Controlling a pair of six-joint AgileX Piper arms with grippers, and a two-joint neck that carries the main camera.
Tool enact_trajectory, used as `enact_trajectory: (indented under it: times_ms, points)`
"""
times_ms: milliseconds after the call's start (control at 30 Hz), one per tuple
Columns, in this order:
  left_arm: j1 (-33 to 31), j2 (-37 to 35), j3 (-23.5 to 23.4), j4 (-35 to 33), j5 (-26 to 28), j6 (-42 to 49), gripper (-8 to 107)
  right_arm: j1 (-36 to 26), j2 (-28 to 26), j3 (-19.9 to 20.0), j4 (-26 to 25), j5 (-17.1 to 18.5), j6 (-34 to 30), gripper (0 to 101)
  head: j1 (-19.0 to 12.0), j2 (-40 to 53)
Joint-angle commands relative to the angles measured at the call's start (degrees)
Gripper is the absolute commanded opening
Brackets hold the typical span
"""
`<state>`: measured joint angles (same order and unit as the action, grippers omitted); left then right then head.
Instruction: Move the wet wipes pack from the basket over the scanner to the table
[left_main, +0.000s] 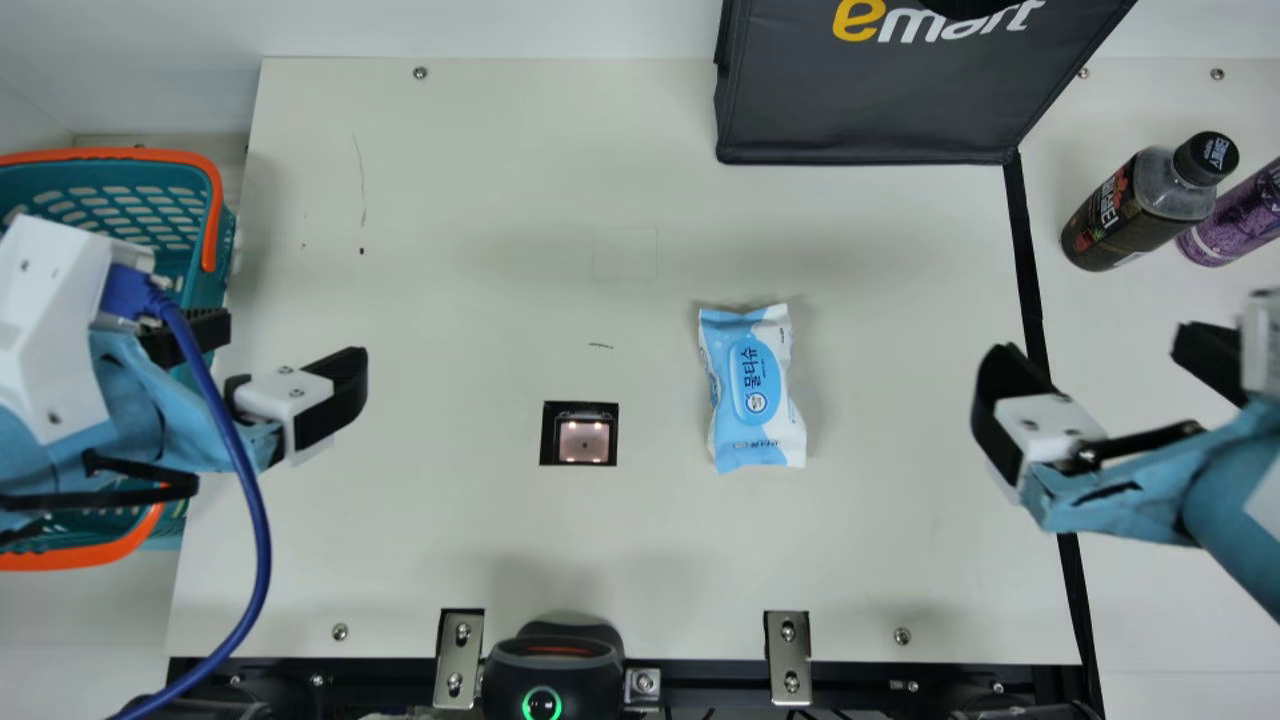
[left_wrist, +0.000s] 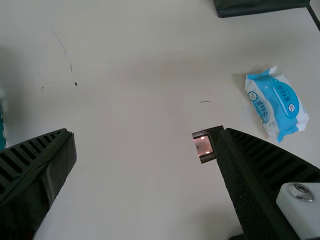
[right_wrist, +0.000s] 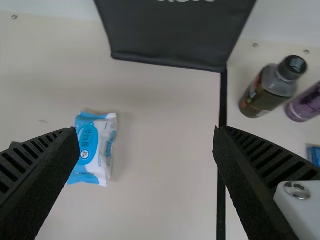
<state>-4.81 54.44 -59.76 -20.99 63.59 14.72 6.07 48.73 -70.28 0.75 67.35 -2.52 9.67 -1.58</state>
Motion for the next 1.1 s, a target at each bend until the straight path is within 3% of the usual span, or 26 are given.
enact_trajectory:
  times_ms: [0, 200, 367, 767, 1067]
  points:
    - [0.00, 0.00, 0.00, 0.00, 0.00, 0.00, 90, 1.83, 1.77, -0.03, 0.46, 0.02, -0.74, 95, -1.75, 0.00]
    - [0.00, 0.00, 0.00, 0.00, 0.00, 0.00, 90, 7.15, 6.48, 0.44, 1.39, -0.79, -1.14, 95, -1.75, 0.00]
    - [0.00, 0.00, 0.00, 0.00, 0.00, 0.00, 90, 12.10, 10.63, 1.44, 0.53, -2.15, 2.91, 95, -1.75, 0.00]
    - [0.00, 0.00, 0.00, 0.00, 0.00, 0.00, 90, 25.35, 22.77, 2.83, -8.16, -6.56, 26.75, 95, -1.75, 0.00]
    - [0.00, 0.00, 0.00, 0.00, 0.00, 0.00, 90, 30.56, 30.91, 3.84, -12.43, -8.44, 41.41, 95, -1.75, 0.00]
